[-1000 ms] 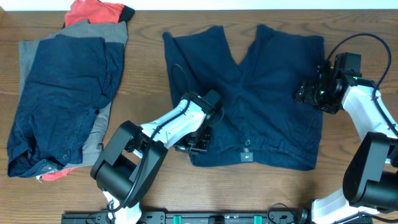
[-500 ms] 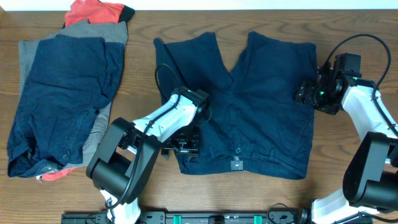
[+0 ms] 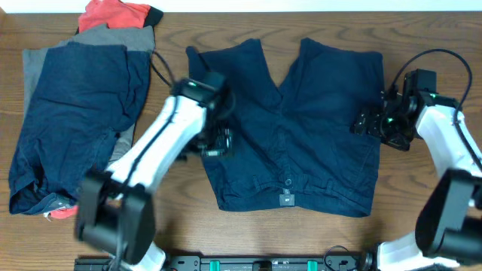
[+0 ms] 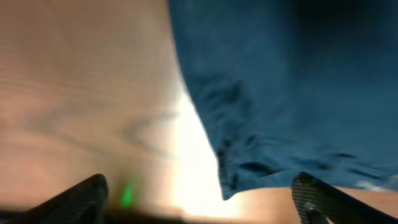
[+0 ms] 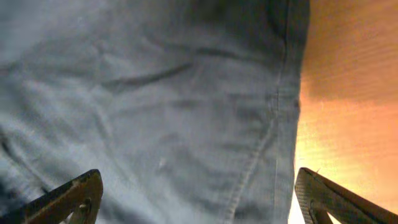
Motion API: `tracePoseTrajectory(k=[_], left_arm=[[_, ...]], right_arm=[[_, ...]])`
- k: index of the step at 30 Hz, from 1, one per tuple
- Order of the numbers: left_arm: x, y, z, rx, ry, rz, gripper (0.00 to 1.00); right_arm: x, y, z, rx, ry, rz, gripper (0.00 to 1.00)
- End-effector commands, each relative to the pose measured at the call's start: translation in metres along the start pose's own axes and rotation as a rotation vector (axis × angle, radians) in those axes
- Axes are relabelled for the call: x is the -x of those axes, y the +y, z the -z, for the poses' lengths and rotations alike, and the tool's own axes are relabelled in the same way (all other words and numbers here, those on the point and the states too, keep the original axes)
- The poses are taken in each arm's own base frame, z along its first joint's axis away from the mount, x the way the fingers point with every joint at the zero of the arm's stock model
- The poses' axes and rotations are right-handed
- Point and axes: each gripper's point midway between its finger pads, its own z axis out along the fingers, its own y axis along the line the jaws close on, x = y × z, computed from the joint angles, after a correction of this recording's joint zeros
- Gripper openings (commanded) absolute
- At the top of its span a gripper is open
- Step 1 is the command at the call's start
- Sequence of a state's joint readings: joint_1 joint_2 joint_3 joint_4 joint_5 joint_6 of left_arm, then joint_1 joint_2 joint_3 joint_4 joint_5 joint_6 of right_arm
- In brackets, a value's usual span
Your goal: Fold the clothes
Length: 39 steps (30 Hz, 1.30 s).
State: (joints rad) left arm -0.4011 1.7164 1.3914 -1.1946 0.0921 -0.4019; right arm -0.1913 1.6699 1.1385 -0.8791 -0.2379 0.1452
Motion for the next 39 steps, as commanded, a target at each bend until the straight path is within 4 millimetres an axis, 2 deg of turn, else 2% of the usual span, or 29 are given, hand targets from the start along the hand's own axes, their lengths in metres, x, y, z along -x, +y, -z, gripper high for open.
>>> tracePoseTrajectory(k=[1, 6, 9, 14, 20, 25, 35, 39], left_arm=[[0.026, -0.001, 0.036, -0.045, -0.174, -0.027, 0.98], [0.060, -0.017, 0.068, -0.137, -0.387, -0.057, 0.98], [0.073, -0.023, 0.074, -0.157, -0.445, -0.081, 0.98], [0.080, -0.026, 0.077, -0.157, -0.482, -0.123, 0.98], [0.084, -0.018, 0.077, -0.111, -0.502, -0.117, 0.98], [0.085, -0.018, 0.077, -0.112, -0.505, -0.116, 0.98], [0.088, -0.019, 0.061, -0.095, -0.464, -0.117, 0.98], [0.089, -0.020, 0.053, -0.088, -0.443, -0.118, 0.98]], right_arm=[[-0.001, 0.015, 0.040, 0.027, -0.077, 0.034, 0.97], [-0.035, 0.014, 0.056, 0.014, 0.009, 0.000, 0.95], [-0.052, 0.011, 0.054, 0.002, 0.081, -0.026, 0.97], [-0.069, 0.005, 0.043, -0.028, 0.132, -0.083, 0.99], [-0.089, 0.007, 0.020, -0.047, 0.176, -0.139, 0.99], [-0.103, 0.000, 0.005, -0.142, 0.186, -0.172, 0.98], [-0.116, 0.019, -0.006, -0.231, 0.166, -0.100, 0.99], [-0.124, 0.021, -0.011, -0.238, 0.181, -0.087, 0.99]])
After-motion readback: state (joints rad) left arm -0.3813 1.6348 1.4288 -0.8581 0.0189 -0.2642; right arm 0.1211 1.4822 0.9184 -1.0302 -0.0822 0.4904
